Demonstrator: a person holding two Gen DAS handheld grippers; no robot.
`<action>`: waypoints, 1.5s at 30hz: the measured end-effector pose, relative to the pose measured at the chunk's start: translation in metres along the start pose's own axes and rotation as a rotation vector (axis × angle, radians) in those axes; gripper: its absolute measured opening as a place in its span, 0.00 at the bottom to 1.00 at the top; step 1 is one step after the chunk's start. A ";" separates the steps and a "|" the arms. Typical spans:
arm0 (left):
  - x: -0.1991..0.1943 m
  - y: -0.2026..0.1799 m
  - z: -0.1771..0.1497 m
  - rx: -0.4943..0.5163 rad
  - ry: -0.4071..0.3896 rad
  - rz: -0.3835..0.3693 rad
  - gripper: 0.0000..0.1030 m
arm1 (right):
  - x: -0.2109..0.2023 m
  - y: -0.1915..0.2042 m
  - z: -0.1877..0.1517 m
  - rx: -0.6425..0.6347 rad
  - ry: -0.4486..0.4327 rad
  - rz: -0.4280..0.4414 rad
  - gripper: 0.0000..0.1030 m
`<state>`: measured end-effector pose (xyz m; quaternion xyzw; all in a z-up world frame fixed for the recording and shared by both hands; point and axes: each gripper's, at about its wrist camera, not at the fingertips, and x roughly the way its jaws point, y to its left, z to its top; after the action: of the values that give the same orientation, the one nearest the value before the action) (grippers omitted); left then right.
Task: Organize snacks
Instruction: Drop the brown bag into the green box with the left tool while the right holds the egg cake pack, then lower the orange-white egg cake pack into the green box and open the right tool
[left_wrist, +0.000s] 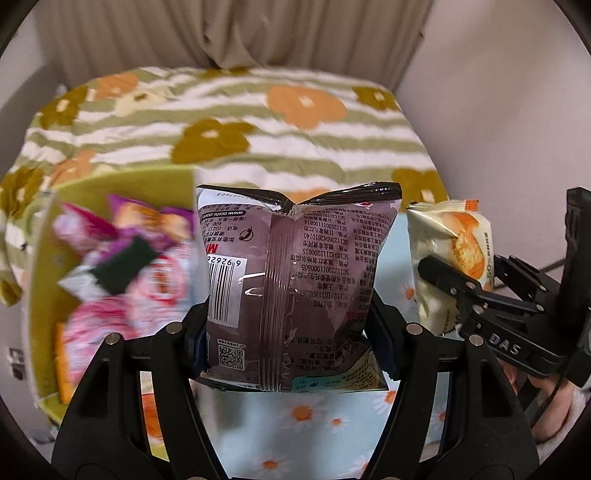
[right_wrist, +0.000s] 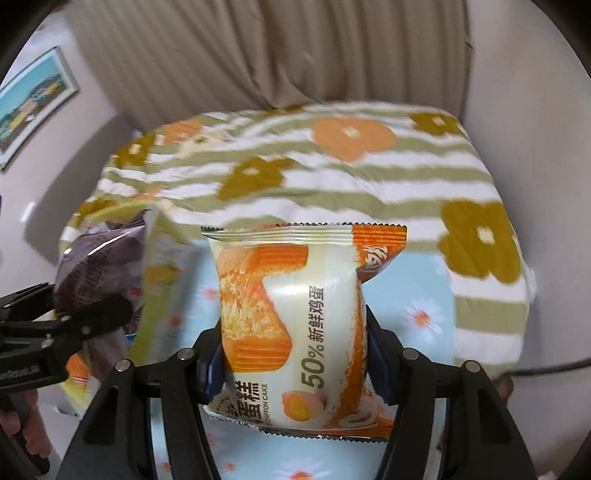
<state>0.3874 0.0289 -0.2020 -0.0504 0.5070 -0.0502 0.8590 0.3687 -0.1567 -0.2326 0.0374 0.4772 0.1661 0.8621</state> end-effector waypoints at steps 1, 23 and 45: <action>-0.009 0.009 0.000 -0.008 -0.015 0.006 0.63 | -0.004 0.011 0.004 -0.015 -0.011 0.013 0.56; -0.032 0.234 0.000 -0.063 -0.020 0.081 0.64 | 0.009 0.213 0.020 -0.101 -0.078 0.105 0.56; -0.051 0.257 -0.042 0.034 -0.051 0.087 0.97 | 0.023 0.255 0.019 -0.068 -0.039 -0.002 0.57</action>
<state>0.3353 0.2892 -0.2131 -0.0151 0.4857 -0.0199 0.8737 0.3318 0.0926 -0.1845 0.0108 0.4544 0.1804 0.8723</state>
